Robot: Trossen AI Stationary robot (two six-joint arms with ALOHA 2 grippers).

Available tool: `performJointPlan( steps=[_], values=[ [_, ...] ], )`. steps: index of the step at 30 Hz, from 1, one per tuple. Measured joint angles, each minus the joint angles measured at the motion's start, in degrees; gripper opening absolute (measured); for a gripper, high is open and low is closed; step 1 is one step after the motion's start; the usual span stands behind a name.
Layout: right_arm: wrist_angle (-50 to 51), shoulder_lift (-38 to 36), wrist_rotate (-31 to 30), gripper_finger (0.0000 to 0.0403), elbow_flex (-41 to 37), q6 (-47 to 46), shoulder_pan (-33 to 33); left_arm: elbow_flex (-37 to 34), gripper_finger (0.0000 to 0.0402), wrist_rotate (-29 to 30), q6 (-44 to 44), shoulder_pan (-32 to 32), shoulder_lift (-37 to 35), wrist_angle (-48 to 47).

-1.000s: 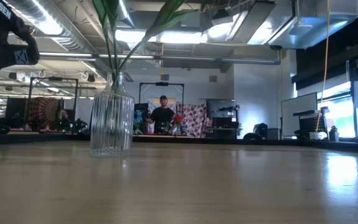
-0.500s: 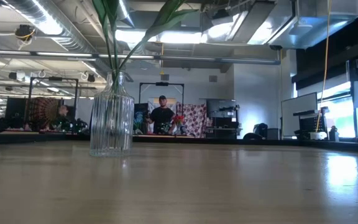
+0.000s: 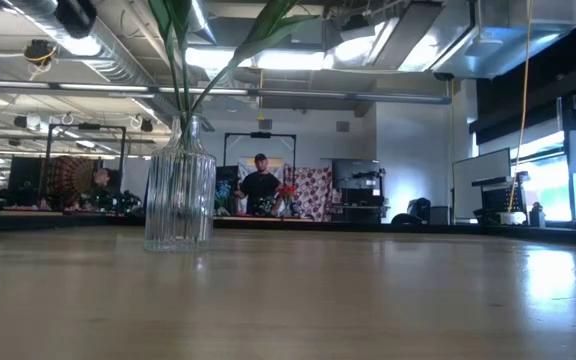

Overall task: Sort flowers into vase by color
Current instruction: Return to home position

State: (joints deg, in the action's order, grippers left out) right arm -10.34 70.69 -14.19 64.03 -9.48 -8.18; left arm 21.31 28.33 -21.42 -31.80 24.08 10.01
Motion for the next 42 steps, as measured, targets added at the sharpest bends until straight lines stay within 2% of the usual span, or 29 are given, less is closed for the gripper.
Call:
performJointPlan(
  steps=[4, 8, 11, 13, 16, 19, 23, 26, 29, 32, 35, 42],
  values=[
    [-0.6, -8.8, -0.9, 0.0021, -10.6, -2.0, -0.2, -1.0, 0.0014, 4.5, -3.7, 0.2, -0.6, -0.7],
    [7.3, -14.7, -2.3, 0.0036, -16.4, 0.1, 0.0, -1.0, 0.0015, 5.0, -3.6, 0.2, -0.5, -1.0],
    [16.0, -16.4, -2.3, 0.0039, -18.3, 1.3, 0.0, -1.0, 0.0015, 5.1, -3.6, 0.2, -0.5, 0.1],
    [20.3, -16.4, -3.5, 0.0039, -19.4, 2.1, 0.3, -1.0, 0.0015, 7.4, -3.8, 0.2, -0.5, 1.0],
    [18.1, -16.3, -7.2, 0.0040, -22.5, 3.7, 2.1, -1.3, 0.0015, 9.3, 0.1, 0.3, -0.8, 1.5],
    [9.3, -19.0, -6.6, 0.0040, -28.7, 7.8, 2.2, -3.7, 0.0015, 3.4, 5.6, 2.1, -2.8, 3.8],
    [-7.9, -24.9, -7.8, 0.0040, -40.1, 12.7, 2.3, -9.8, 0.0015, -6.7, 8.4, 7.6, -6.1, 9.7],
    [-18.7, -29.2, -8.2, 0.0040, -48.5, 17.7, 2.2, -15.8, 0.0015, -9.9, 9.7, 13.6, -7.5, 17.5],
    [-24.6, -32.8, -8.3, 0.0040, -55.2, 19.3, 2.2, -20.8, 0.0015, -16.7, 9.5, 18.4, -8.4, 23.3],
    [-29.1, -36.8, -7.5, 0.0040, -60.2, 19.0, 2.2, -20.7, 0.0015, -21.4, 8.1, 22.4, -9.0, 20.3],
    [-30.0, -40.6, -7.2, 0.0040, -63.3, 18.9, 2.2, -20.9, 0.0015, -24.3, 8.4, 25.4, -9.7, 16.7],
    [-17.6, -48.1, -8.0, 0.0040, -63.3, 20.4, 2.2, -20.9, 0.0015, -29.2, 10.8, 27.5, -14.7, 4.4]
  ],
)
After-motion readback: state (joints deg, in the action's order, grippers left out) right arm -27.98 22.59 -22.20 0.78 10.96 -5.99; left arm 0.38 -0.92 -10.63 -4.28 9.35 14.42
